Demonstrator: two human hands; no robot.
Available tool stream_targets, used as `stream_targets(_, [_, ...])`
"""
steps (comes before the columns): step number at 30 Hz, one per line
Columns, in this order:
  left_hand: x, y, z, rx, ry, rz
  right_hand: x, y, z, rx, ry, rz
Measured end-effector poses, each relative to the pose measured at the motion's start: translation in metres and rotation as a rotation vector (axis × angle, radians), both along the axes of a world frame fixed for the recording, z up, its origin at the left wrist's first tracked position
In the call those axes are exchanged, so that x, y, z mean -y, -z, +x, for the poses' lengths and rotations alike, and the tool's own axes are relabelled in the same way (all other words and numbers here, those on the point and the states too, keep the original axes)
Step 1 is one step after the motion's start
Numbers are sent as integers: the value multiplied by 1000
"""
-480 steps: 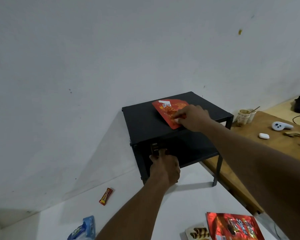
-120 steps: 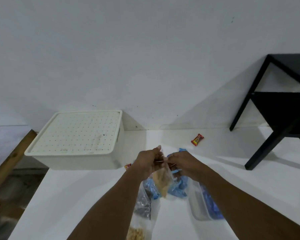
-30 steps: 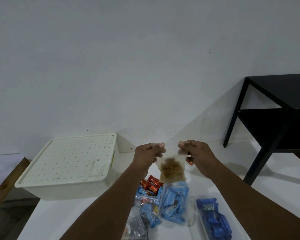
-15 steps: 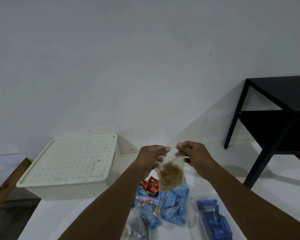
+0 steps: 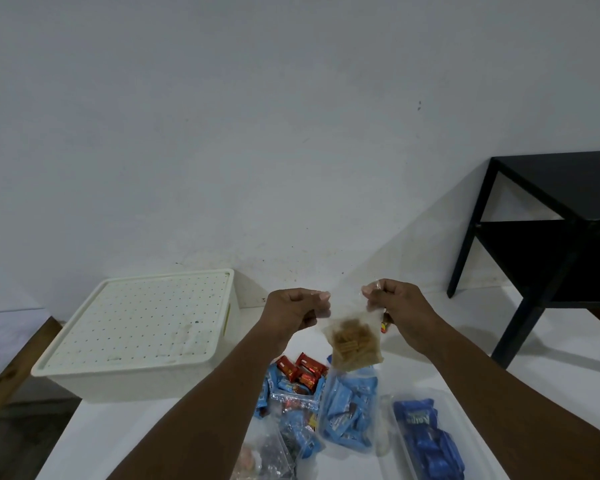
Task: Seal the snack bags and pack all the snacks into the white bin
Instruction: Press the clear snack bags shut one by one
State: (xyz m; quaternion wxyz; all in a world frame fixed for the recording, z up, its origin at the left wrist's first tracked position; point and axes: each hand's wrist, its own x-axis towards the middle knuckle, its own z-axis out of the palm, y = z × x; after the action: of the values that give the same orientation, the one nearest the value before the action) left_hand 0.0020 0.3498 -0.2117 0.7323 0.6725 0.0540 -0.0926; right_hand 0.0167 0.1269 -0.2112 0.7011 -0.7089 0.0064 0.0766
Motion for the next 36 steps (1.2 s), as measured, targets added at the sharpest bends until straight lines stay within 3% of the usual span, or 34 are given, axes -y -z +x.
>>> stream_targets(4, [4,-1,0,63,-49,67,0,-3,0,-29,-65,20])
stream_targets(8, [6,-3,1,92,-17,98,-2,-1,0,39,-85,-86])
stream_targets(14, [2,-4,-4,-54,149,-42,3,-3,2,74,-128,-124])
stream_targets(18, [-1,-9,-3,-97,136,-121,8,-13,7,59,-129,-110])
stream_targets(22, [-5,-16,-4,-279,280,-70,8,-21,6,73,-181,-191])
stream_targets(28, [8,-12,-7,-227,305,-53,3,-12,6,129,-88,-247])
stream_targets(32, [19,-10,-8,-126,256,-30,-9,-3,0,-125,153,43])
stream_targets(36, [32,-10,-11,9,272,71,-21,2,-11,-362,147,139])
